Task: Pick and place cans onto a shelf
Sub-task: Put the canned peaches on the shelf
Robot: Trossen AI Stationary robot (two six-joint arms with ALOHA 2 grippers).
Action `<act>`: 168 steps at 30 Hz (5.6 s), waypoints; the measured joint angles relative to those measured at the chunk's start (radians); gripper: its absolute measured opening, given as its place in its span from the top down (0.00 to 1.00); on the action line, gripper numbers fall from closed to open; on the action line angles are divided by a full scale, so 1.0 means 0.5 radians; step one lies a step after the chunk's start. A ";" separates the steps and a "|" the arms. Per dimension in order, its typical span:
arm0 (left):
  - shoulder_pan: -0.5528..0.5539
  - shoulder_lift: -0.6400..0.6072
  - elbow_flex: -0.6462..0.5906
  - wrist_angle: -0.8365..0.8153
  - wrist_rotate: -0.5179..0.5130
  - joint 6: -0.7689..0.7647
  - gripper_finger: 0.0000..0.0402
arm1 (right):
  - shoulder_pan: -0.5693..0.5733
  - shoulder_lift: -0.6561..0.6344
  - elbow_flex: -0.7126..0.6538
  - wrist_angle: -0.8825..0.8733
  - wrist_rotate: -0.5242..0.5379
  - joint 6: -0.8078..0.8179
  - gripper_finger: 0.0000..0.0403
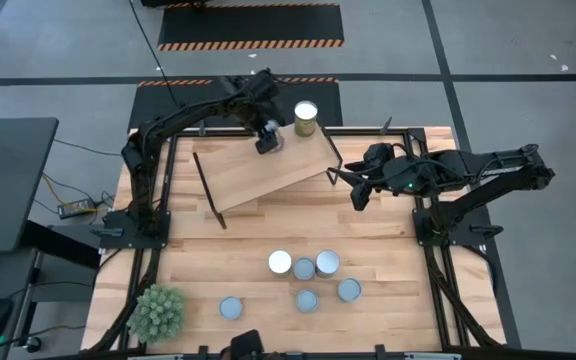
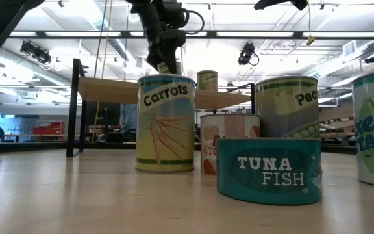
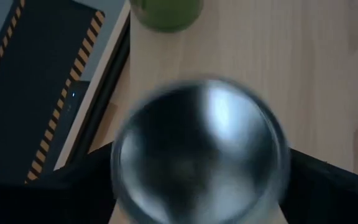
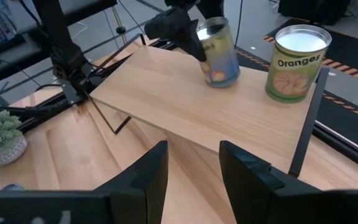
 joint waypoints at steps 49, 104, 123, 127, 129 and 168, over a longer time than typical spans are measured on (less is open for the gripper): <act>0.266 -0.024 0.228 -0.485 0.128 0.222 0.32 | -0.100 0.014 0.000 0.104 -0.016 -0.119 0.63; 0.173 -0.139 0.103 -0.052 0.040 0.203 0.61 | -0.422 0.472 0.000 0.413 -0.275 -0.546 0.63; 0.283 -0.149 -0.294 0.342 0.235 0.178 0.68 | -0.839 0.966 0.000 1.061 -0.487 -0.936 0.63; 0.283 -0.149 -0.311 0.407 0.234 0.214 0.68 | -0.851 1.015 0.000 1.082 -0.491 -0.943 0.63; 0.283 -0.149 -0.311 0.457 0.231 0.226 0.68 | -0.856 1.039 0.001 1.115 -0.471 -0.966 0.63; 0.300 -0.147 -0.311 0.950 0.086 0.313 0.68 | -0.993 1.074 0.001 1.458 -0.699 -1.022 0.63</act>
